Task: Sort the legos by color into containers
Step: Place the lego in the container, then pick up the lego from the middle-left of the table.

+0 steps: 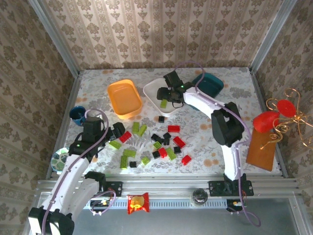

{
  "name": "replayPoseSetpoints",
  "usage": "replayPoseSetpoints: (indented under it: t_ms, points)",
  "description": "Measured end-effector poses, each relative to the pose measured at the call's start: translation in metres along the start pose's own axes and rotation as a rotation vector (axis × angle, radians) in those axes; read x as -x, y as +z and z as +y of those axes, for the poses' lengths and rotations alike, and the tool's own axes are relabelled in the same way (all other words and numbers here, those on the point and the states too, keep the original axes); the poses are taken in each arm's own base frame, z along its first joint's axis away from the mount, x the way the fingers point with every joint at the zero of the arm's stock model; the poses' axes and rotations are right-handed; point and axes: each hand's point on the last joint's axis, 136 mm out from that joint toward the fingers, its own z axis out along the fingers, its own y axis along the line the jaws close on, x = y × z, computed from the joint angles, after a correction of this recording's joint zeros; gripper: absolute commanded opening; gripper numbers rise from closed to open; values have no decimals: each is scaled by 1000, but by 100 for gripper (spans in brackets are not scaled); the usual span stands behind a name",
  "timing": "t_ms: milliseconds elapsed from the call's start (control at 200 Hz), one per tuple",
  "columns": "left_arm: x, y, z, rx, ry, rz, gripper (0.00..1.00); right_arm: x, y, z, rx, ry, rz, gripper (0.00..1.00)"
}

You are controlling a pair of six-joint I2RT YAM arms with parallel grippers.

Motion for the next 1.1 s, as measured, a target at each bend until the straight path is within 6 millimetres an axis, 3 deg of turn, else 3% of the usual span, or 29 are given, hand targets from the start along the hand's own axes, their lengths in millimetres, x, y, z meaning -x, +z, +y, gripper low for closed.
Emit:
replayPoseSetpoints:
  t_ms: [145,245,460,535,715,1100]
  points:
    - [-16,15,-4,15,34,79,87,-9,-57,-5,69,17,-65,74]
    - [-30,28,-5,44,76,151,83,-27,-81,-15,102,35,-84,73]
    - [-49,41,-19,108,252,222,87,-92,-81,-58,49,57,11,73]
    - [-50,47,-13,159,278,232,88,-107,-82,-68,32,62,34,73]
    - [-59,69,12,285,326,285,86,-102,-96,-65,56,64,-1,73]
    - [-50,91,19,357,400,271,79,-90,-113,-66,64,71,-57,74]
